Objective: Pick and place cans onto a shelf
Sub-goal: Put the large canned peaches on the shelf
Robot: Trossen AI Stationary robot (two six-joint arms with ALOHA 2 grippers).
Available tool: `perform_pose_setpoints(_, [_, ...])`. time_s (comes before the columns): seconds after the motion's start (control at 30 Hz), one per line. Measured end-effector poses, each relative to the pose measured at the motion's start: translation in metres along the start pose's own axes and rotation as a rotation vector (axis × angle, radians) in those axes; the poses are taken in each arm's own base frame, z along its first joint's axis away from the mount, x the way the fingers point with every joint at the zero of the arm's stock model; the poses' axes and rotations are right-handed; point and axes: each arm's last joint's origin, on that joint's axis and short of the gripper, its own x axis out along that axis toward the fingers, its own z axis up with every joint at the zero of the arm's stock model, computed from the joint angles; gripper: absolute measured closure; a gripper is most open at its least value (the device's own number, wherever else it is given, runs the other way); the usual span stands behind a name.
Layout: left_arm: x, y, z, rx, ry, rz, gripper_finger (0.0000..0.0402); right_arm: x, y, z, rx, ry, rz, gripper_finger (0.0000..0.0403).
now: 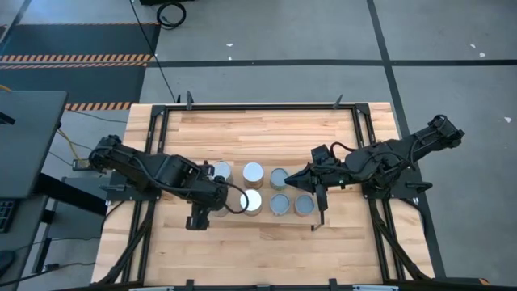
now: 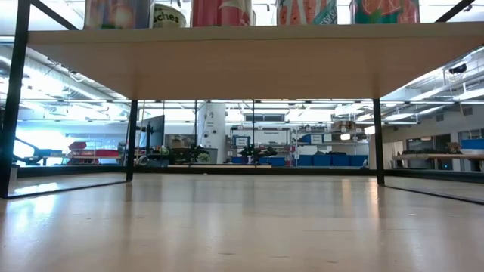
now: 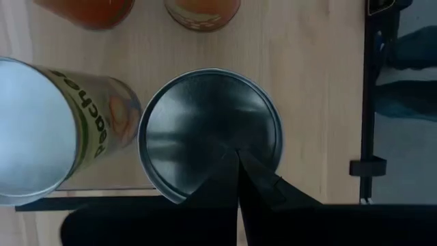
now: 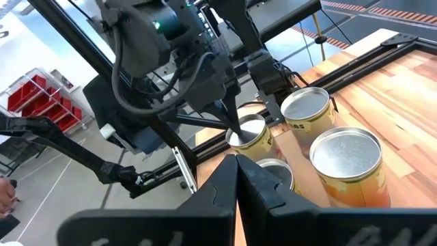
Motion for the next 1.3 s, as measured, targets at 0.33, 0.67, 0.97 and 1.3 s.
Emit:
perform_pose_setpoints(0.33, [0.0029,0.0068,0.0027,-0.019,-0.021,0.038,0.0395,0.0,0.0001,0.0001,0.004,-0.001,0.001,0.039])
perform_pose_setpoints(0.67, [0.003,0.0015,0.0012,-0.012,-0.006,-0.01,0.0395,0.0,0.0001,0.0001,0.002,-0.001,0.001,0.0391])
perform_pose_setpoints(0.97, [0.0035,0.0009,0.0024,-0.024,-0.015,-0.021,0.0395,0.0,0.0001,0.0001,0.001,0.0,0.001,0.039])
perform_pose_setpoints(1.3, [-0.0046,0.001,0.0061,-0.023,-0.046,-0.02,0.0395,0.0,0.0001,0.0001,0.001,0.0,0.001,0.039])
